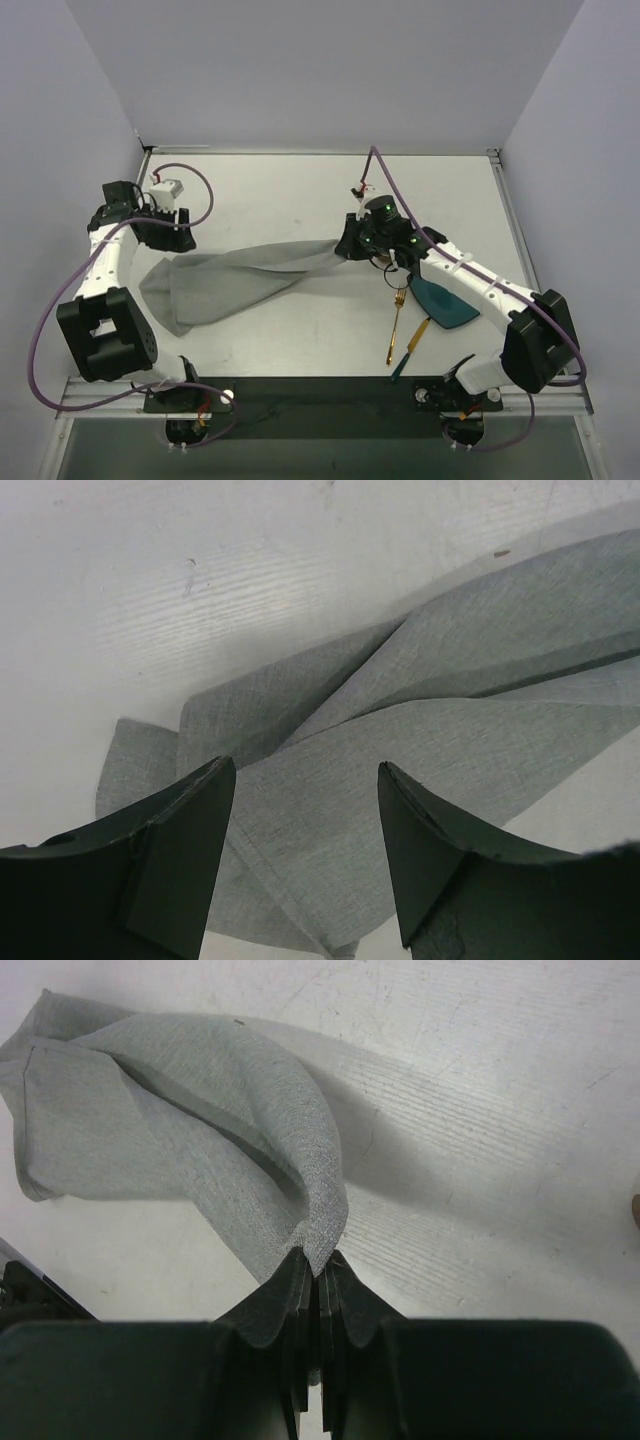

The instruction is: Set the dinner table for one person

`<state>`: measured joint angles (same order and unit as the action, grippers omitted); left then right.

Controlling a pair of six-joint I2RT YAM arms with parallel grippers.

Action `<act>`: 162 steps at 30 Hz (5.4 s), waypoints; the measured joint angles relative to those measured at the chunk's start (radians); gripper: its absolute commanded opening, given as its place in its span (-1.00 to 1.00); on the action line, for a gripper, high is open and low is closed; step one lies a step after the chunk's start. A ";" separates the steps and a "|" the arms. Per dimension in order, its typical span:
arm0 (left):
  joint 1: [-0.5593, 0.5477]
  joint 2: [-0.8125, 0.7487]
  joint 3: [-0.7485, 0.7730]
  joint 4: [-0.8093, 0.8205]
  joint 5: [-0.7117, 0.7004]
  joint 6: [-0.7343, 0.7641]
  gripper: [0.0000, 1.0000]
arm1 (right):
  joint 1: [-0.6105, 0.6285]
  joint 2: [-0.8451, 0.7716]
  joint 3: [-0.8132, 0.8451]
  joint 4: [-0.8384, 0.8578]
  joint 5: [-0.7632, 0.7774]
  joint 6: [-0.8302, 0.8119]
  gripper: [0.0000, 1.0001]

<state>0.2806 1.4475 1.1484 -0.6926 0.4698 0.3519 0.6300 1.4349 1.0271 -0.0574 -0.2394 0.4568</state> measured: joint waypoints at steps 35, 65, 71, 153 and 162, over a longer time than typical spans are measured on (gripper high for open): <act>0.059 0.369 0.198 -0.601 0.122 1.150 0.52 | 0.006 -0.035 -0.061 -0.068 0.105 -0.012 -1.00; -0.010 0.578 0.311 -0.626 -0.067 1.181 0.13 | 0.006 0.051 0.010 -0.098 0.050 -0.091 -1.00; 0.019 0.561 0.310 -0.626 -0.070 1.225 -0.30 | 0.006 0.077 0.013 -0.098 0.050 -0.087 -1.00; -0.046 0.213 -0.045 -0.406 -0.178 1.125 -1.00 | 0.008 0.101 0.026 -0.105 0.052 -0.088 -1.00; -0.048 0.032 0.074 -0.451 -0.139 0.880 -1.00 | 0.043 -0.093 0.019 -0.243 0.051 0.027 -1.00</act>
<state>0.2325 1.4799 1.2224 -1.1435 0.3309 1.2316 0.6731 1.3418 1.0462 -0.3008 -0.1886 0.4843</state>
